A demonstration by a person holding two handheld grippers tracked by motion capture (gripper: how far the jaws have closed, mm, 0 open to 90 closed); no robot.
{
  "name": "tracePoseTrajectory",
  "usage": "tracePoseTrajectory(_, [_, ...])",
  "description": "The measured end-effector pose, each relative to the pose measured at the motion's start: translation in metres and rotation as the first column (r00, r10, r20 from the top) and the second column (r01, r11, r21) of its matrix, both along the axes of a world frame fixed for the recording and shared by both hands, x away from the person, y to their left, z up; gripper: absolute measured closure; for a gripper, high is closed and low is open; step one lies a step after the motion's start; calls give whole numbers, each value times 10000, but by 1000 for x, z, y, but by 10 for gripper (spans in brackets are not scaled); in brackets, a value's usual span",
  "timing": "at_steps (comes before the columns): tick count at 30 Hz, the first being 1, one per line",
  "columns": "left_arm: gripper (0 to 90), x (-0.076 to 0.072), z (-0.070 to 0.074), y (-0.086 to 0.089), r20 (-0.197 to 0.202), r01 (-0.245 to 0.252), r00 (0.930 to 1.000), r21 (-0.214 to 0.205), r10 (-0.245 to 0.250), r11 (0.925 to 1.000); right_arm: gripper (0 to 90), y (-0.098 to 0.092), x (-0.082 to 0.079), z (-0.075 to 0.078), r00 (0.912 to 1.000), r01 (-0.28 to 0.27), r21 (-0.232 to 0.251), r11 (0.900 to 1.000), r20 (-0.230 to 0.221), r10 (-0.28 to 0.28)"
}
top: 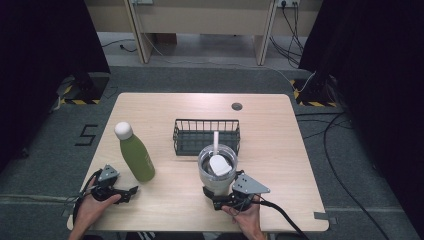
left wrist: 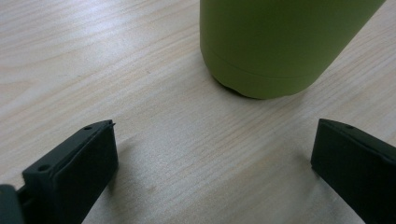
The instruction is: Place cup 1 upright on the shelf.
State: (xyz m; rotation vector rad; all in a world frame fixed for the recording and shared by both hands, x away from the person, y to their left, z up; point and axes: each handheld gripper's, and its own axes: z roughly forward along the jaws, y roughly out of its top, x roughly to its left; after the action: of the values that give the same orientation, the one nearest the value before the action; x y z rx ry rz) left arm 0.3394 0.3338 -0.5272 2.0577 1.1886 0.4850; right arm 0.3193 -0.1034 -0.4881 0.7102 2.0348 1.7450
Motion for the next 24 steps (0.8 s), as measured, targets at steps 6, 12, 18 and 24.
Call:
tracePoseTrajectory(6, [0, 0, 0, 0, -1, 1, 10000, 2, -1, 10000, 102, -4, 7, 9, 9998, 136, 34, 9999, 118, -136])
tracePoseTrajectory(12, [0, 0, 0, 0, 1, -1, 10000, 0, 1, 10000, 102, -10, 16, 24, 9992, 329, 9, 9995, 236, -329])
tracePoseTrajectory(18, [0, 0, 0, 0, 1, 1, 10000, 3, -1, 10000, 103, -17, 28, 40, 9974, 638, -93, 9979, 345, -635])
tracePoseTrajectory(24, [0, 0, 0, 0, -1, 2, 10000, 2, -2, 10000, 103, -20, 39, 54, 9949, 896, -18, 9960, 462, -895])
